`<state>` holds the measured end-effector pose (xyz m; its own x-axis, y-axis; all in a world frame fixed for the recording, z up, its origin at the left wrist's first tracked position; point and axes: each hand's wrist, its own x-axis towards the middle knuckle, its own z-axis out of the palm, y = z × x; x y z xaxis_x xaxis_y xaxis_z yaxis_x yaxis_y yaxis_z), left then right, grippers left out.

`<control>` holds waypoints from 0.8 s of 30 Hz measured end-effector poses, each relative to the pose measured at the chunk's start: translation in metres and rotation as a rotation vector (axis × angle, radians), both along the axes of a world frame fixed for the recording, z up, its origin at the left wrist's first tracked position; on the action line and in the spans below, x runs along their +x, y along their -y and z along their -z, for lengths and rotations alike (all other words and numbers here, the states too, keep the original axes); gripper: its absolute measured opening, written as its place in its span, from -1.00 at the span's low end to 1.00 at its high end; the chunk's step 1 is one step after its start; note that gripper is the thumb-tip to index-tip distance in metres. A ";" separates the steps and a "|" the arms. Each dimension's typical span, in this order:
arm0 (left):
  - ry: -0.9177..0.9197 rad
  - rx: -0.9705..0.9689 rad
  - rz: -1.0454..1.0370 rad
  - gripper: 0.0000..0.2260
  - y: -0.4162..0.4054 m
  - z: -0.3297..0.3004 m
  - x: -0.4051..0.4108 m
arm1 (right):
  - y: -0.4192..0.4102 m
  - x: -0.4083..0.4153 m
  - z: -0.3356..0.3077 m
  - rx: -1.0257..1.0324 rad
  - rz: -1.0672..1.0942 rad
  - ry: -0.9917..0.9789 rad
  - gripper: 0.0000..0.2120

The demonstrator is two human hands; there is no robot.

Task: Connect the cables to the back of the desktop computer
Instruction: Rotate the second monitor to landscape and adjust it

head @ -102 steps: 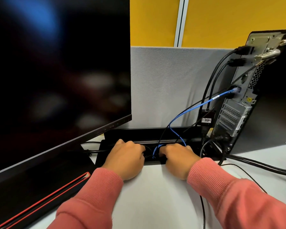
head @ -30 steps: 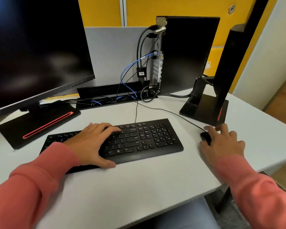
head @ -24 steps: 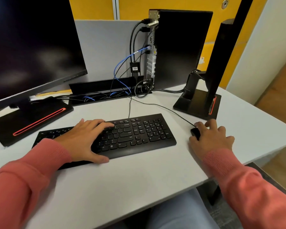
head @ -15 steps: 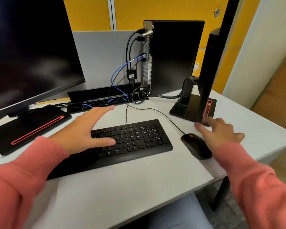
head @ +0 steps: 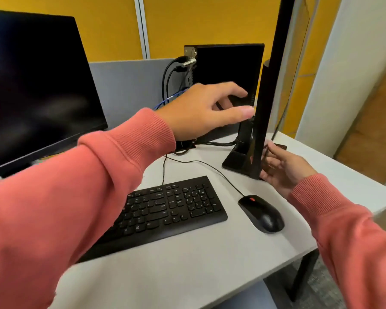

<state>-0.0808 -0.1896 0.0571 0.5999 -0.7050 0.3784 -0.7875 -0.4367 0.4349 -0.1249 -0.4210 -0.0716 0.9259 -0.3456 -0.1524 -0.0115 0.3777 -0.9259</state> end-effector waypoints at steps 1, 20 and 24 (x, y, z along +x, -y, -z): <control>0.010 0.001 -0.007 -0.50 0.002 -0.006 0.002 | 0.000 0.001 0.000 0.005 -0.015 -0.008 -0.79; 0.037 -0.250 -0.236 -0.68 -0.037 0.013 0.060 | -0.058 0.085 0.001 0.157 -0.081 -0.061 -0.50; 0.002 -0.315 -0.318 -0.48 -0.046 0.026 0.071 | -0.075 0.106 0.002 0.195 -0.085 -0.036 -0.60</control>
